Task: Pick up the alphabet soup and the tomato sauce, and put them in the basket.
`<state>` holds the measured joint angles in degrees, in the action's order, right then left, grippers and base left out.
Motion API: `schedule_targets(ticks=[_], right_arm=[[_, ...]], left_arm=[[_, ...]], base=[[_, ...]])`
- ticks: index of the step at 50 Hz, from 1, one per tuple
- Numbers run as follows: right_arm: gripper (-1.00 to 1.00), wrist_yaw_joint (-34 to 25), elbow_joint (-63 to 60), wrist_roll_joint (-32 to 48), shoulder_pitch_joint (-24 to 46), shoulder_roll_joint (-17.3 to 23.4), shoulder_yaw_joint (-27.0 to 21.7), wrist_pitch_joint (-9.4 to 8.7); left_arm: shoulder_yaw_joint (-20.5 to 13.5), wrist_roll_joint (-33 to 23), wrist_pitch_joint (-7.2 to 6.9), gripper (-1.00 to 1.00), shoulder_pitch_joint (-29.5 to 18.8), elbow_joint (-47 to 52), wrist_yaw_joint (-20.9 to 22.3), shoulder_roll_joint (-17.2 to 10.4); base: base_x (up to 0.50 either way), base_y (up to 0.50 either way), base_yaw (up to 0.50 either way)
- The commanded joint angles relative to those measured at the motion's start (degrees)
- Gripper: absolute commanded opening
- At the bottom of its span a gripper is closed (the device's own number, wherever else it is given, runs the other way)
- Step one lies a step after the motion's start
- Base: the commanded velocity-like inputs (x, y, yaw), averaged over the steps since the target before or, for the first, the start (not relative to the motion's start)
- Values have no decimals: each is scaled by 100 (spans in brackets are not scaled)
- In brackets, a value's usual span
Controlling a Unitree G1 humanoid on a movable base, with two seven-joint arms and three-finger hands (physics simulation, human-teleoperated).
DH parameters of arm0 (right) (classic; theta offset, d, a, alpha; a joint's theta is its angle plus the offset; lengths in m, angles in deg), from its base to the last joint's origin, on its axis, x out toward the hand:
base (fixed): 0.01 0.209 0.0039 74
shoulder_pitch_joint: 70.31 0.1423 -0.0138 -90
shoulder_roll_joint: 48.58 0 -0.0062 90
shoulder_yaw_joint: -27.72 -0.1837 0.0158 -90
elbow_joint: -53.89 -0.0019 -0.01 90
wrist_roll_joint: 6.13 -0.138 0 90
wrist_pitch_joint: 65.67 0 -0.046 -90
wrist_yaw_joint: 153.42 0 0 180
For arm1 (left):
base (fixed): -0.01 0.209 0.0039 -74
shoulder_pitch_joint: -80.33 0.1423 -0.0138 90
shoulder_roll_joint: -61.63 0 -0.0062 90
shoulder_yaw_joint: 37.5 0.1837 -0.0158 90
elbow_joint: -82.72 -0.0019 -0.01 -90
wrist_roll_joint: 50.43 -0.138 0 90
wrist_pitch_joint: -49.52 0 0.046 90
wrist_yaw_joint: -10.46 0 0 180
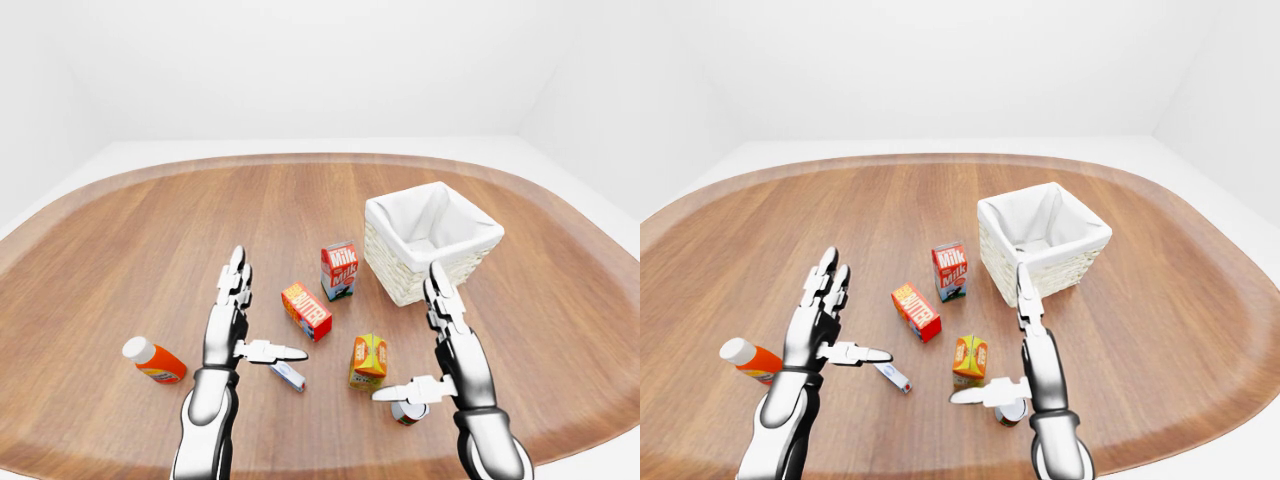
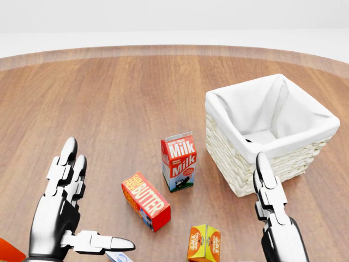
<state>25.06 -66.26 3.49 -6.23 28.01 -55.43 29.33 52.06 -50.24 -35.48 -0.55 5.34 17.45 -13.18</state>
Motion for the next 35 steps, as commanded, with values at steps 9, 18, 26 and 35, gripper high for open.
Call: schedule_targets(ticks=[9,18,26,35], right_arm=[[100,398,-69,157,-578,315,352,0],[100,477,0,171,-746,377,365,0],[100,568,205,216,-824,399,399,0],[100,653,323,230,-895,436,423,0]], left_arm=[[-57,-125,0,100,-7,16,-155,32],[-60,-121,0,100,-16,98,-148,28],[-66,-120,0,100,-17,37,-145,30],[-62,-120,0,100,-11,49,-149,32]], base=[[0,0,0],[0,0,0],[0,0,0],[0,0,0]])
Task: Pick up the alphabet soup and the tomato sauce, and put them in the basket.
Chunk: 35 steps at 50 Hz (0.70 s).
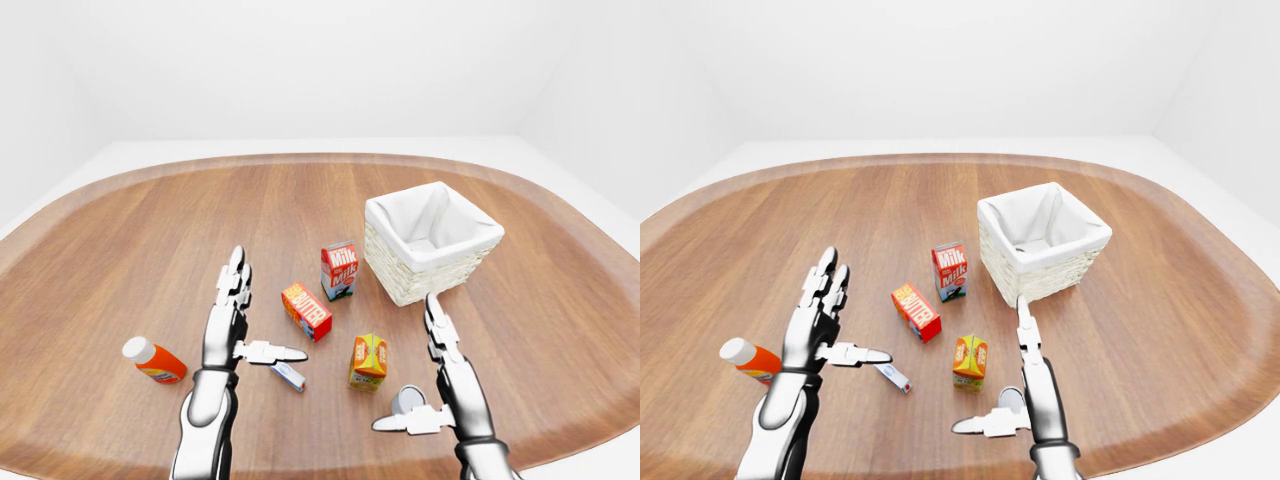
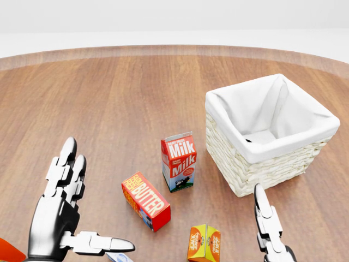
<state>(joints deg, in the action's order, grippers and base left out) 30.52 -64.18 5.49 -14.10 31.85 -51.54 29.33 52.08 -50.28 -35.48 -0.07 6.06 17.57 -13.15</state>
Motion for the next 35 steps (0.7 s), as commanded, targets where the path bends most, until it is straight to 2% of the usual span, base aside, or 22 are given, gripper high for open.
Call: schedule_targets(ticks=[1,28,29,35], right_arm=[[100,114,97,30,-146,60,36,0],[100,307,664,114,-560,93,-55,0],[100,395,980,201,-523,68,-72,0],[100,369,722,199,-641,94,-51,0]], left_arm=[[-65,-118,0,100,-60,-23,-162,29],[-89,-120,0,100,-132,-158,-200,25],[-90,-119,0,100,-136,-163,-200,25],[-82,-121,0,100,-114,-129,-195,27]], base=[[0,0,0],[0,0,0],[0,0,0],[0,0,0]])
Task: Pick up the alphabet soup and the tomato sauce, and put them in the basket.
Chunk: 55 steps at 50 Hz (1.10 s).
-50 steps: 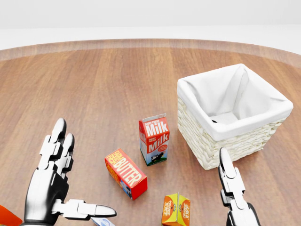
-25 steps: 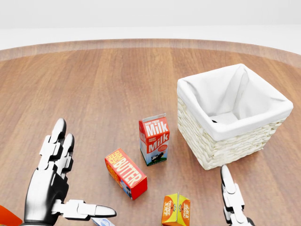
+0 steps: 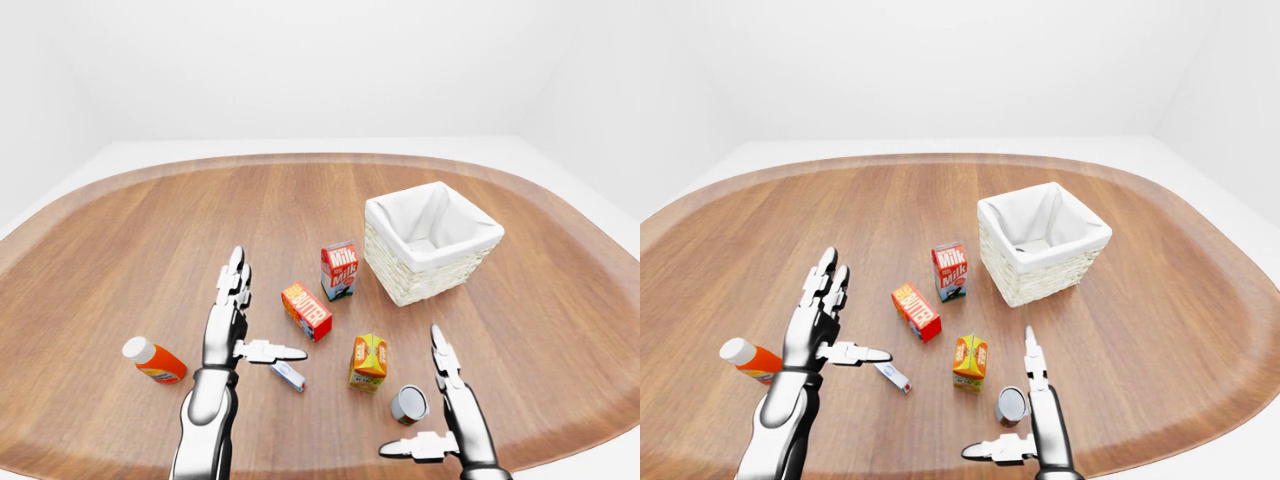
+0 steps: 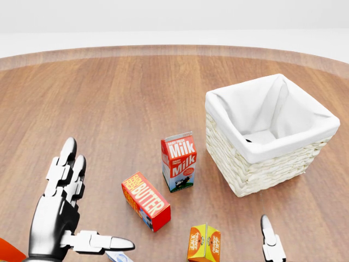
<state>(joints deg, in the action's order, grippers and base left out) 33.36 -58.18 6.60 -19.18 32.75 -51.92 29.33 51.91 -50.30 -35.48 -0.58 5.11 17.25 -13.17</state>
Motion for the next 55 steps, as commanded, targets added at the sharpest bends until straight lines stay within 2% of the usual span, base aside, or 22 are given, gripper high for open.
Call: schedule_targets(ticks=[1,16,19,25,37,38,42,55], right_arm=[[100,78,67,81,-152,9,-9,0],[100,30,213,-32,-77,-10,-104,0],[100,79,729,12,39,-68,-175,0],[100,-135,366,-185,-21,-103,-292,0],[100,-542,905,-426,310,-382,-669,0],[100,-513,1347,-389,408,-421,-725,0],[100,-647,981,-445,329,-465,-748,0],[100,-864,1109,-518,419,-612,-968,0]], left_arm=[[-63,-118,0,100,-60,-38,-162,28],[-54,-117,0,100,-23,11,-143,28],[-56,-113,0,100,-22,12,-139,27],[-55,-113,0,100,-14,28,-136,29],[-52,-119,0,100,-36,6,-141,29],[-52,-120,0,100,-36,5,-140,28],[-53,-121,0,100,-36,6,-143,29],[-53,-120,0,100,-35,6,-144,29]], base=[[0,0,0],[0,0,0],[0,0,0],[0,0,0],[0,0,0],[0,0,0],[0,0,0],[0,0,0]])
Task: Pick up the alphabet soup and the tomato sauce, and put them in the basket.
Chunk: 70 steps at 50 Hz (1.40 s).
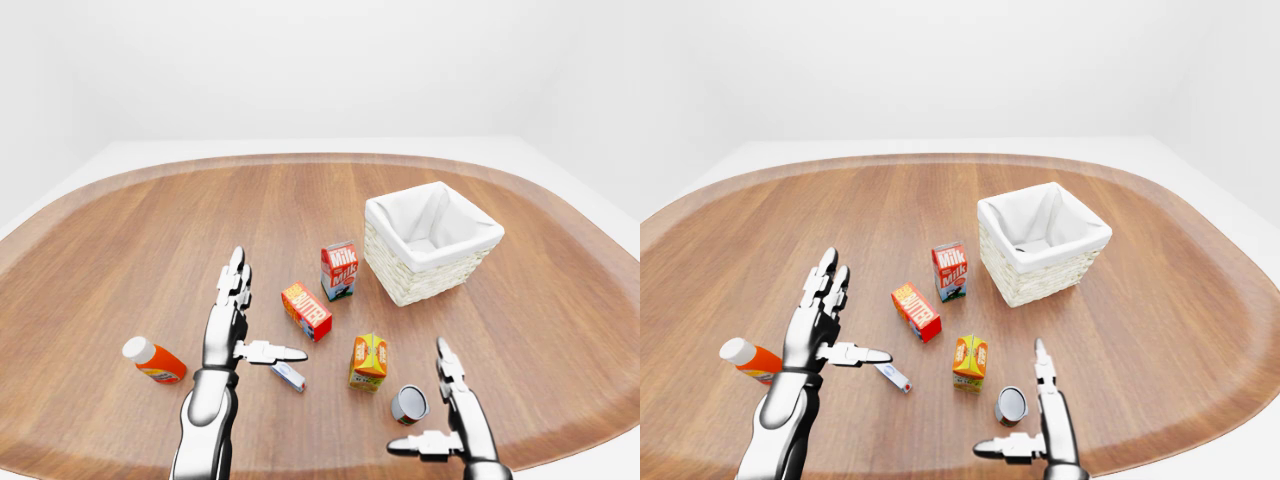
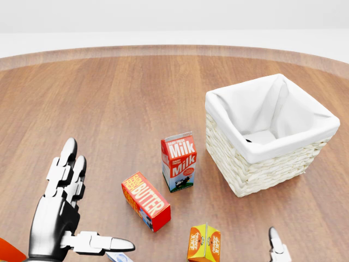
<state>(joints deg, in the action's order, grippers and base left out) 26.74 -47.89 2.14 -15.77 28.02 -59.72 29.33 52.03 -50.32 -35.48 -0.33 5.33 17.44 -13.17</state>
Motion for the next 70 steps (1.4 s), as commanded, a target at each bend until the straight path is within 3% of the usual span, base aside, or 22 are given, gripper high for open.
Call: schedule_targets(ticks=[1,37,53,70], right_arm=[[100,-219,75,-83,78,-149,-205,0],[100,-1125,434,-479,281,-639,-1154,0],[100,-991,1245,-207,726,-616,-1314,0],[100,-799,1331,103,807,-572,-1285,0]], left_arm=[[-64,-119,0,100,-60,-16,-162,29],[-64,-117,0,100,-60,-15,-159,28],[-64,-119,0,100,-60,-16,-161,29],[-64,-118,0,100,-60,-15,-161,29]], base=[[0,0,0],[0,0,0],[0,0,0],[0,0,0]])
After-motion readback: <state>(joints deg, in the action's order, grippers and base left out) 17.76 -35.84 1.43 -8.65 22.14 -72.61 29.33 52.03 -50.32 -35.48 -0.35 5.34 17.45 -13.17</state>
